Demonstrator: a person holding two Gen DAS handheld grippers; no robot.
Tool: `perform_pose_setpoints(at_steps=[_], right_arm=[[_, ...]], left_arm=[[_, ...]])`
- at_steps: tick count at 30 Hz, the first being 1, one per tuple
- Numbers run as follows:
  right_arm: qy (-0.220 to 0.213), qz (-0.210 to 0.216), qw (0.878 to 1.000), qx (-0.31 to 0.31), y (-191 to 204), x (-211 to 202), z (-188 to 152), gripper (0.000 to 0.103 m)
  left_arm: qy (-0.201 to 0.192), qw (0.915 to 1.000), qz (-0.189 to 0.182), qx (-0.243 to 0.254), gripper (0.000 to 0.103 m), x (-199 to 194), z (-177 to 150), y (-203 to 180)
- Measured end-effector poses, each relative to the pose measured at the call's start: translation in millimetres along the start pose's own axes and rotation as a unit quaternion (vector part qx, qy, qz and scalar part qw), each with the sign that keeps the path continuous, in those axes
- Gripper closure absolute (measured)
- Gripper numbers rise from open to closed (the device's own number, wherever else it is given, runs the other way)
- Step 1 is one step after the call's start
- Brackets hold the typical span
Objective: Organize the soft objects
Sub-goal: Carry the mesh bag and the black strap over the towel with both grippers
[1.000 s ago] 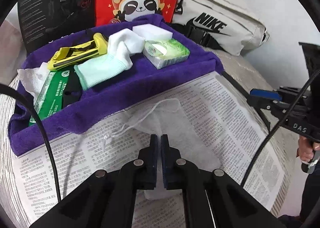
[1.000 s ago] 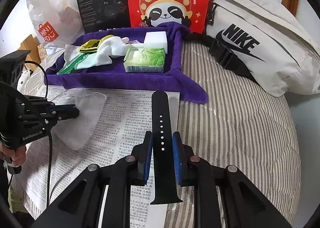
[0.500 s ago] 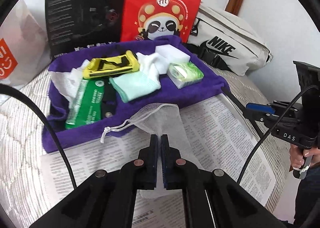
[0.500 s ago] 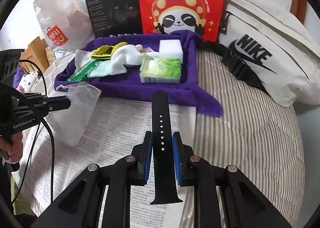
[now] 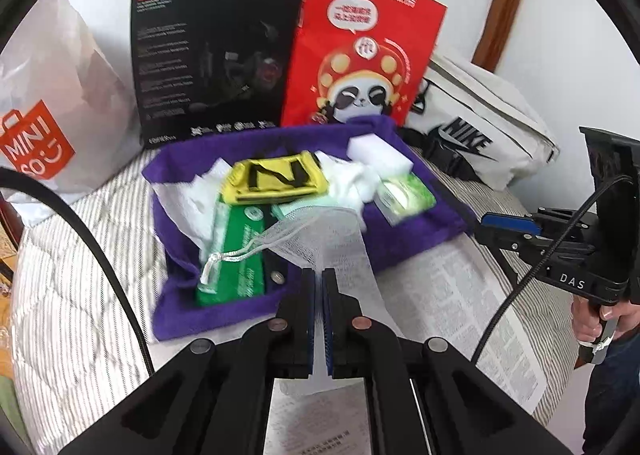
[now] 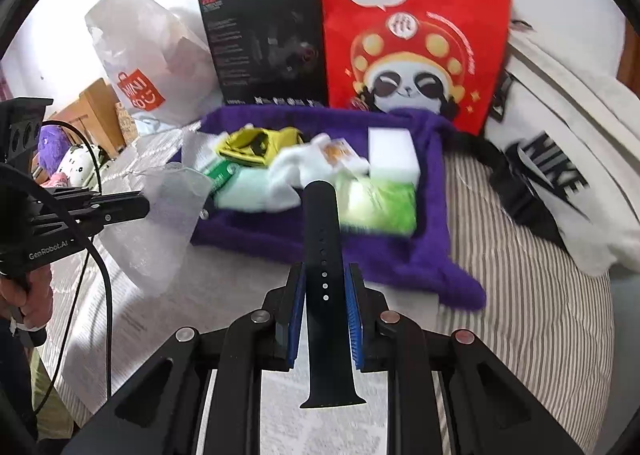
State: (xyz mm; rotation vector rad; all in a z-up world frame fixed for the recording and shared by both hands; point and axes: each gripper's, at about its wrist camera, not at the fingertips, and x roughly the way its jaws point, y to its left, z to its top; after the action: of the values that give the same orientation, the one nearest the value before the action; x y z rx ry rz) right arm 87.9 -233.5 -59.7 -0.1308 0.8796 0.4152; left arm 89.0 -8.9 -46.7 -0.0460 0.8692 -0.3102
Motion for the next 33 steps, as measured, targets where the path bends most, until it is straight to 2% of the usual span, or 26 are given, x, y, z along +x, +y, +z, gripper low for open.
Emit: perform_pose_setpoints(at_steps=[10,25,33], right_arm=[[-0.011,0.007,1.0,0.002,5.6,16.7,39.0,0.083],[0.011,0.011,1.0,0.024,5.5,79.6,69.5,0.083],[0.035,0.013,0.999,0.015,10.0,110.2,69.7,0.083]], left_arm=[[-0.004,0.9998,0.011,-0.019,0.099,10.4,27.5,28.2],[0.002,0.9994,0.009,-0.034,0.099,46.8,52.8,58.0],[0.028,0.9989,-0.006,-0.037,0.099,75.8,44.8,61.0]])
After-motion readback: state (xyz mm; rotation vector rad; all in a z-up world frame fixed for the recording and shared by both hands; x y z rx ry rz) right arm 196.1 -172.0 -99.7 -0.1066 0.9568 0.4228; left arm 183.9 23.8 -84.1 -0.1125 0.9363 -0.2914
